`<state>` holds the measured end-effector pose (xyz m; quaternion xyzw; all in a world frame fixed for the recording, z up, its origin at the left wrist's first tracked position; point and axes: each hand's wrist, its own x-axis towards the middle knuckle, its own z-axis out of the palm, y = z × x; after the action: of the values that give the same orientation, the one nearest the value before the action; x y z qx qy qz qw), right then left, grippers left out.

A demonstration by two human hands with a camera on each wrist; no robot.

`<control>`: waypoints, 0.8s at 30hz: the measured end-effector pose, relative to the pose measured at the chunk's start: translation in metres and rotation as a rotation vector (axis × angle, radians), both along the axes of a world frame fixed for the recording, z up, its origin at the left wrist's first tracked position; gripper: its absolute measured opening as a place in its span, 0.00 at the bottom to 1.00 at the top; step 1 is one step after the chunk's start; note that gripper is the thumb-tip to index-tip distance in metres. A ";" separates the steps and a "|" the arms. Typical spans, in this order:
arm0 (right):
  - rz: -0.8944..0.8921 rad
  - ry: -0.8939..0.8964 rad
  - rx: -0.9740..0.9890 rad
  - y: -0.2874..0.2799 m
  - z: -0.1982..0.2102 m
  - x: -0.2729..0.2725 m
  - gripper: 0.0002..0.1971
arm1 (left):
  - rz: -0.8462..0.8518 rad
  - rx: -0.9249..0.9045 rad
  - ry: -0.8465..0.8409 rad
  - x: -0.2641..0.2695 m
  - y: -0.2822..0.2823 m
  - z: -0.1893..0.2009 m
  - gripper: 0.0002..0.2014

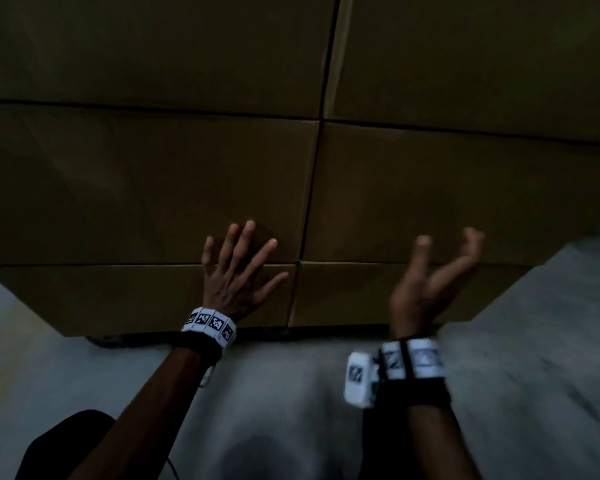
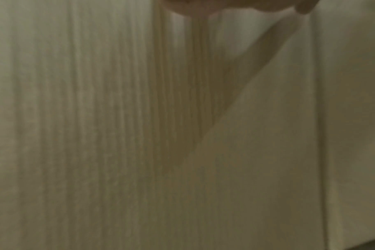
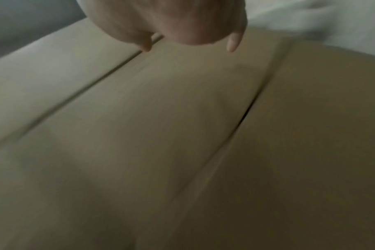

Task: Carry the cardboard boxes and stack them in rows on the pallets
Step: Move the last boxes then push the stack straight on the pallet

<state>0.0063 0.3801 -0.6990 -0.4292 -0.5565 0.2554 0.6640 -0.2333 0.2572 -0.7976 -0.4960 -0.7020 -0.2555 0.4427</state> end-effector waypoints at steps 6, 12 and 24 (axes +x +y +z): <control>0.137 -0.556 0.345 -0.030 -0.050 -0.061 0.34 | -0.044 0.091 -0.009 0.002 -0.008 0.031 0.44; 0.007 -0.720 0.436 0.034 -0.090 -0.082 0.31 | 0.013 -0.150 0.088 -0.018 -0.002 0.028 0.39; -0.107 -0.642 0.700 0.070 -0.121 -0.097 0.37 | 0.070 -0.151 0.144 -0.039 -0.016 -0.025 0.38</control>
<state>-0.0912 0.4505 -0.8200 -0.2650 -0.7632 -0.1276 0.5754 -0.2728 0.2411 -0.8230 -0.5201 -0.7025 -0.1501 0.4620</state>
